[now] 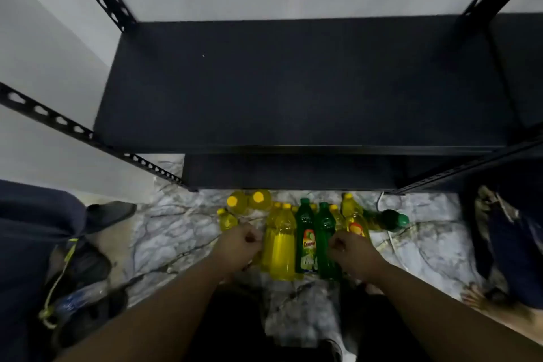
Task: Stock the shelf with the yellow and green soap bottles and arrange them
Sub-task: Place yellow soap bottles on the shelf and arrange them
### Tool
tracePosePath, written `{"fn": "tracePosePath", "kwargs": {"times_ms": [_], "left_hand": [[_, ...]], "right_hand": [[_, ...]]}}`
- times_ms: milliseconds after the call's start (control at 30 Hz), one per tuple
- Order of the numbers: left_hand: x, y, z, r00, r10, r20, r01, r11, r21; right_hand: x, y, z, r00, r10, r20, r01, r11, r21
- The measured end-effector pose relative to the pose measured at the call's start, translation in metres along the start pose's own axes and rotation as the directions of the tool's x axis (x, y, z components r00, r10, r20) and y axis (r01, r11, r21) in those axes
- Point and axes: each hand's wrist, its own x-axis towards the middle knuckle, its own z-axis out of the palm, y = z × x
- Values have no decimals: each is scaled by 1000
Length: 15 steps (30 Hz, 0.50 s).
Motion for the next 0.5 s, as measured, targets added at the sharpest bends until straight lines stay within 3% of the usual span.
{"fn": "tracePosePath", "kwargs": {"times_ms": [167, 333, 500], "left_hand": [[81, -27, -2, 986, 140, -91, -139, 990, 13], [135, -61, -21, 935, 309, -173, -253, 925, 284], [173, -111, -34, 924, 366, -107, -295, 863, 410]], "right_hand": [[96, -1, 18, 991, -131, -12, 131, 989, 73], [181, -10, 44, 949, -309, -60, 312, 948, 62], [244, -46, 77, 863, -505, -12, 504, 863, -12]]}}
